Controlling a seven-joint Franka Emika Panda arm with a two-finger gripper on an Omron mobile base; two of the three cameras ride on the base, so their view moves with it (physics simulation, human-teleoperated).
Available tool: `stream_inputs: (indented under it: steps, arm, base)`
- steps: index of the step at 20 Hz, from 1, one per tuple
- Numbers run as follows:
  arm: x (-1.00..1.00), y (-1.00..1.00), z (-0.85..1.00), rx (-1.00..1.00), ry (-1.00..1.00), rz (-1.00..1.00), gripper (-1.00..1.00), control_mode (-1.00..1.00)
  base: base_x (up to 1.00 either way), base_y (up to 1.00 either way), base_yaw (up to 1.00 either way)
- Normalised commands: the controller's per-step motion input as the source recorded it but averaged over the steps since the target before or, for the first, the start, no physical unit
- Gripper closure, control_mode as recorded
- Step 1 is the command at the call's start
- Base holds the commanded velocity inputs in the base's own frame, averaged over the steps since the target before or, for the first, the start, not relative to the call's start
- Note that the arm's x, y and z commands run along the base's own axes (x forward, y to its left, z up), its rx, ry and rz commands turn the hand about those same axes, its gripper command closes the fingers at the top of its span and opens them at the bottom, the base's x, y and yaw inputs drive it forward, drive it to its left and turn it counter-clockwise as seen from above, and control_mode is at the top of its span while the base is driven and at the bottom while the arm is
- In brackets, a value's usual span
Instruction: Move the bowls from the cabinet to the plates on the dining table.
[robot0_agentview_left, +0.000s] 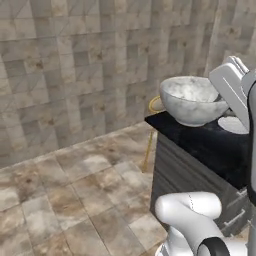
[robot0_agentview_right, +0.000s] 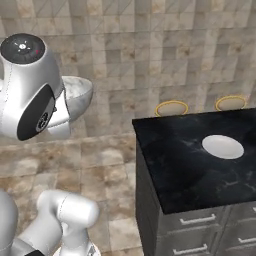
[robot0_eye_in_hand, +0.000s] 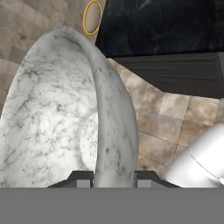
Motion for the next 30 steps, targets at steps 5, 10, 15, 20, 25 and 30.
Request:
stream_inputs:
  steps: [5, 10, 15, 20, 25, 30]
  arm:
    - [0.0, 0.0, 0.0, 0.0, 0.0, 0.0, 1.0, 1.0]
    - [0.0, 0.0, 0.0, 0.0, 0.0, 0.0, 1.0, 1.0]
    - [0.0, 0.0, 0.0, 0.0, 0.0, 0.0, 1.0, 1.0]
    - [0.0, 0.0, 0.0, 0.0, 0.0, 0.0, 1.0, 1.0]
    - [0.0, 0.0, 0.0, 0.0, 0.0, 0.0, 1.0, 1.0]
    - [0.0, 0.0, 0.0, 0.0, 0.0, 0.0, 1.0, 1.0]
  base:
    - [0.0, -0.75, 0.51]
    - [-0.24, -0.98, 0.36]
    - [-0.73, -0.72, 0.23]
    - [-0.93, -0.37, 0.13]
    - [-0.8, -0.23, 0.06]
    - [-0.03, -0.98, 0.0]
